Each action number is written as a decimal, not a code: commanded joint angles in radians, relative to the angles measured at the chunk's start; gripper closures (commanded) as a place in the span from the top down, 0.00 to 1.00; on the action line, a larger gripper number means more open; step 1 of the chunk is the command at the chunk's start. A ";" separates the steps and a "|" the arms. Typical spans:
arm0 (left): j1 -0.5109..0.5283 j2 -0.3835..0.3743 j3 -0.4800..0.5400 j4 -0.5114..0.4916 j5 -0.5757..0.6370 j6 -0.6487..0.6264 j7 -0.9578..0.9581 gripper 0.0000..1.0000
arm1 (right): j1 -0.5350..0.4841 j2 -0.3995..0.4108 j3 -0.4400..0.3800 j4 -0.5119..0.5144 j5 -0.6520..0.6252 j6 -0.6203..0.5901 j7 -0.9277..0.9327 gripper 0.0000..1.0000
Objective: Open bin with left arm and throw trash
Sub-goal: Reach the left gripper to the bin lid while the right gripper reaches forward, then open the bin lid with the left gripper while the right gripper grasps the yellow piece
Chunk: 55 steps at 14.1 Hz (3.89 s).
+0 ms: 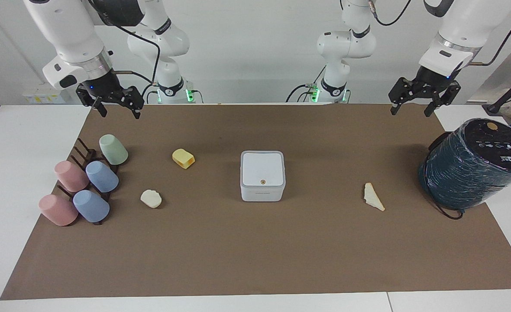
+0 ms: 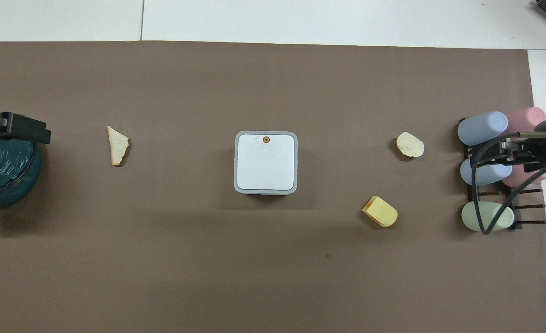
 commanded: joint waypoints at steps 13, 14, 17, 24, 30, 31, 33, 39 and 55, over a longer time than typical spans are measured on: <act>-0.251 -0.110 -0.008 -0.270 0.012 0.197 -0.268 0.00 | -0.011 -0.181 0.002 -0.403 0.009 0.304 -0.016 1.00; -0.282 -0.104 -0.010 -0.292 0.006 0.240 -0.320 0.00 | -0.011 -0.189 0.002 -0.435 0.009 0.341 -0.016 1.00; -0.374 -0.067 -0.010 -0.344 0.003 0.371 -0.454 0.00 | -0.007 -0.181 0.004 -0.469 0.009 0.397 -0.018 1.00; -0.495 0.128 -0.010 -0.339 -0.046 0.696 -0.633 0.00 | -0.002 -0.102 0.005 -0.478 0.009 0.538 -0.016 1.00; -0.518 0.188 -0.010 -0.339 -0.065 0.822 -0.632 0.00 | 0.031 -0.008 0.009 -0.515 0.009 0.677 -0.016 1.00; -0.532 0.208 -0.010 -0.336 -0.066 0.831 -0.633 0.00 | 0.032 0.019 0.009 -0.523 0.009 0.723 -0.019 1.00; -0.554 0.244 -0.010 -0.338 -0.066 0.860 -0.633 0.00 | 0.033 0.088 0.009 -0.529 0.006 0.867 -0.044 1.00; -0.558 0.293 -0.010 -0.336 -0.066 0.908 -0.633 0.00 | -0.021 0.256 0.007 -0.536 0.005 1.246 -0.342 1.00; -0.348 0.327 0.004 0.023 -0.049 0.351 -0.597 0.00 | 0.074 0.302 0.012 -0.488 0.009 1.325 -0.074 0.00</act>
